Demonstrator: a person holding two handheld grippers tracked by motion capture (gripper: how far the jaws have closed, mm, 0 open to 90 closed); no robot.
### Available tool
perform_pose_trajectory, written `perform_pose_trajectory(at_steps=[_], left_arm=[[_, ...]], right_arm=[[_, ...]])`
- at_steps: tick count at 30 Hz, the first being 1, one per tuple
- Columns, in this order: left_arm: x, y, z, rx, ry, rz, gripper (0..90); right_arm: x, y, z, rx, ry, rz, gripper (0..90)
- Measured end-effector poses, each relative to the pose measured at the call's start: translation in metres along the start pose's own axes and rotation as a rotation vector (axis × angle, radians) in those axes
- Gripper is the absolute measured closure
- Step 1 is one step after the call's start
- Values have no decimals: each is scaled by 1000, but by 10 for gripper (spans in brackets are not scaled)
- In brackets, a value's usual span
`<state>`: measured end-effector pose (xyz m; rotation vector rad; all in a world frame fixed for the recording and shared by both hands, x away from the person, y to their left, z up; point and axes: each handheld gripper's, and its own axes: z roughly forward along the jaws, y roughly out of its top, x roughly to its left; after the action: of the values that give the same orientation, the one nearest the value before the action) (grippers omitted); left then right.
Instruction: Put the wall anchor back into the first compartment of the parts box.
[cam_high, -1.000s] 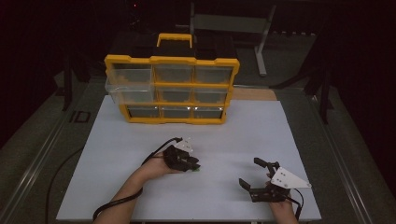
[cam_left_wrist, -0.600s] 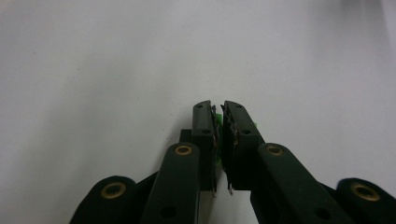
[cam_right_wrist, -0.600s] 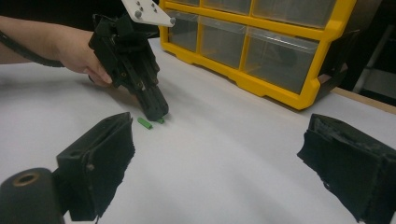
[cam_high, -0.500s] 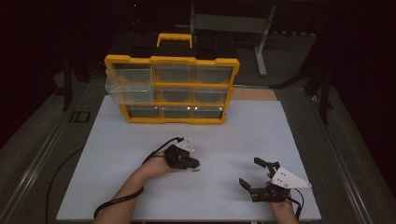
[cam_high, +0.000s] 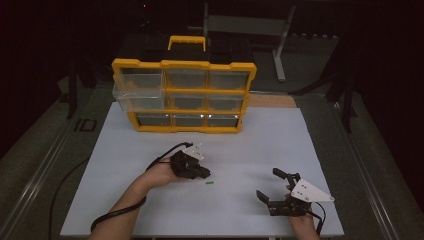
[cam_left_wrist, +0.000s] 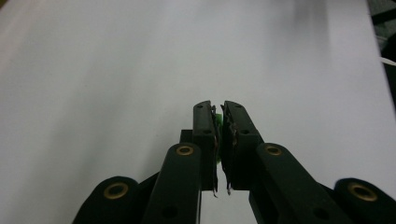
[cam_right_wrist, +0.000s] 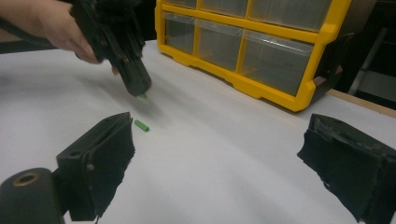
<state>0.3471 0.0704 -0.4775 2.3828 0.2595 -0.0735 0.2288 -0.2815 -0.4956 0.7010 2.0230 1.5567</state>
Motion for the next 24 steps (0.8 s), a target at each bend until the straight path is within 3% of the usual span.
perform_pose_trajectory(at_steps=[10, 24], left_arm=[[-12, 15, -40, -11, -29, 46, 837], [-20, 34, -94, -19, 12, 85, 836]], right_arm=[[0, 0, 0, 0, -1, 1, 85], [0, 1, -1, -5, -1, 1, 85]])
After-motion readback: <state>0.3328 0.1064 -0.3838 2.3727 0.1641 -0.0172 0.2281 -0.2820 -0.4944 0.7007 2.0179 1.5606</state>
